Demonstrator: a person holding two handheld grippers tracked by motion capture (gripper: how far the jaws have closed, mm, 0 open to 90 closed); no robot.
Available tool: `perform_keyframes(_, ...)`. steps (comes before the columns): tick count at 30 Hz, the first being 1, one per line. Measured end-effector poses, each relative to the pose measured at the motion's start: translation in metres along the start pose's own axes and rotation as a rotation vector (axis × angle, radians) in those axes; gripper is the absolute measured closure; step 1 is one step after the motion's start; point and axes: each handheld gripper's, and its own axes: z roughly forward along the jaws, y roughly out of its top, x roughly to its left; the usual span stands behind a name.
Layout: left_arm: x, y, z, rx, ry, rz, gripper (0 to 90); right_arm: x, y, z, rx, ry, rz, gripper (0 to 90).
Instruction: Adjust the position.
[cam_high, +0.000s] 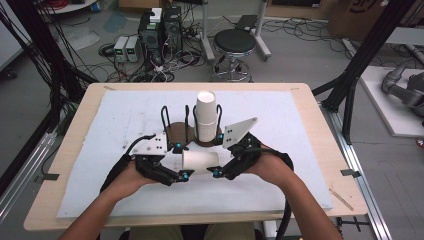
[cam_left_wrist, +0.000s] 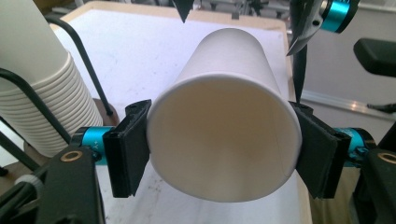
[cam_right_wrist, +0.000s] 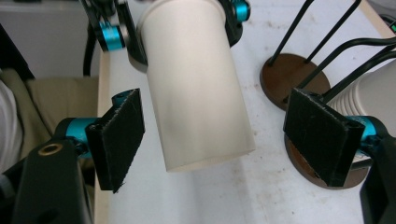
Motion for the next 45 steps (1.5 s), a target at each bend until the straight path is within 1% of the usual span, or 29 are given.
perform_keyframes(4, 0.001, 0.003, 0.0, 0.028, -0.001, 0.005, 27.9, 0.002, 0.007, 0.009, 0.066, 0.004, -0.048, 21.0)
perform_keyframes(6, 0.002, 0.005, 0.0, 0.049, -0.001, 0.015, 27.9, 0.003, 0.01, 0.013, 0.095, 0.0, -0.071, 21.0)
perform_keyframes(7, 0.001, 0.005, 0.001, 0.053, -0.002, 0.012, 27.9, 0.003, 0.011, 0.015, 0.106, 0.004, -0.081, 21.0)
perform_keyframes(8, 0.002, 0.006, 0.001, 0.06, -0.003, 0.02, 28.0, 0.004, 0.013, 0.017, 0.122, 0.004, -0.087, 21.0)
perform_keyframes(9, 0.002, 0.007, 0.001, 0.068, -0.005, 0.021, 28.0, 0.004, 0.014, 0.02, 0.142, 0.001, -0.106, 21.1)
perform_keyframes(13, 0.002, 0.01, 0.004, 0.093, -0.005, 0.019, 28.0, 0.007, 0.018, 0.03, 0.219, -0.004, -0.144, 21.1)
perform_keyframes(14, 0.001, 0.01, 0.005, 0.095, -0.007, 0.021, 28.2, 0.008, 0.019, 0.035, 0.246, -0.005, -0.157, 21.1)
perform_keyframes(17, 0.001, 0.011, 0.007, 0.105, -0.004, 0.018, 28.2, 0.009, 0.02, 0.04, 0.271, -0.005, -0.169, 21.3)
perform_keyframes(18, 0.001, 0.011, 0.008, 0.113, -0.001, 0.023, 28.2, 0.009, 0.02, 0.04, 0.271, -0.005, -0.169, 21.3)
perform_keyframes(19, 0.001, 0.012, 0.009, 0.12, -0.001, 0.023, 28.2, 0.009, 0.02, 0.042, 0.281, 0.001, -0.173, 22.8)
perform_keyframes(20, 0.001, 0.012, 0.01, 0.124, -0.003, 0.026, 28.2, 0.01, 0.02, 0.043, 0.291, 0.003, -0.18, 27.0)
perform_keyframes(21, 0.001, 0.012, 0.011, 0.127, -0.003, 0.028, 28.2, 0.01, 0.02, 0.044, 0.302, 0.011, -0.182, 29.3)
perform_keyframes(23, 0.0, 0.013, 0.012, 0.125, -0.004, 0.028, 28.2, 0.011, 0.02, 0.047, 0.322, 0.009, -0.182, 29.5)
perform_keyframes(24, 0.0, 0.013, 0.012, 0.128, -0.007, 0.03, 28.2, 0.011, 0.02, 0.047, 0.322, 0.009, -0.182, 29.5)
perform_keyframes(26, 0.0, 0.015, 0.012, 0.126, -0.002, 0.036, 28.6, 0.012, 0.019, 0.049, 0.339, -0.002, -0.183, 32.9)
perform_keyframes(29, 0.0, 0.016, 0.013, 0.129, 0.0, 0.035, 28.9, 0.012, 0.019, 0.051, 0.344, -0.014, -0.17, 33.7)
perform_keyframes(32, -0.001, 0.017, 0.014, 0.137, 0.002, 0.04, 28.8, 0.012, 0.019, 0.053, 0.353, -0.006, -0.157, 34.0)
perform_keyframes(33, -0.001, 0.017, 0.015, 0.14, 0.003, 0.042, 28.7, 0.012, 0.018, 0.054, 0.352, -0.01, -0.153, 34.0)
perform_keyframes(34, -0.001, 0.017, 0.015, 0.139, 0.002, 0.038, 28.2, 0.012, 0.016, 0.055, 0.352, -0.005, -0.143, 34.0)
perform_keyframes(35, -0.001, 0.017, 0.016, 0.139, 0.004, 0.036, 28.2, 0.012, 0.016, 0.055, 0.352, -0.005, -0.143, 34.0)
perform_keyframes(39, -0.001, 0.015, 0.017, 0.124, 0.004, 0.027, 26.7, 0.011, 0.012, 0.057, 0.332, 0.006, -0.119, 33.9)
perform_keyframes(41, -0.001, 0.014, 0.018, 0.104, 0.005, 0.015, 24.9, 0.011, 0.009, 0.058, 0.321, 0.009, -0.105, 33.8)
perform_keyframes(42, -0.001, 0.013, 0.018, 0.094, 0.007, 0.009, 23.6, 0.011, 0.007, 0.058, 0.301, 0.013, -0.089, 33.6)
perform_keyframes(43, 0.0, 0.012, 0.017, 0.083, 0.005, 0.004, 23.6, 0.011, 0.007, 0.058, 0.301, 0.013, -0.089, 33.6)
perform_keyframes(44, 0.001, 0.011, 0.017, 0.056, 0.005, -0.012, 21.7, 0.01, 0.003, 0.058, 0.256, 0.028, -0.042, 33.5)
perform_keyframes(45, 0.002, 0.01, 0.016, 0.038, 0.0, -0.018, 20.3, 0.009, 0.001, 0.058, 0.24, 0.031, -0.027, 33.5)
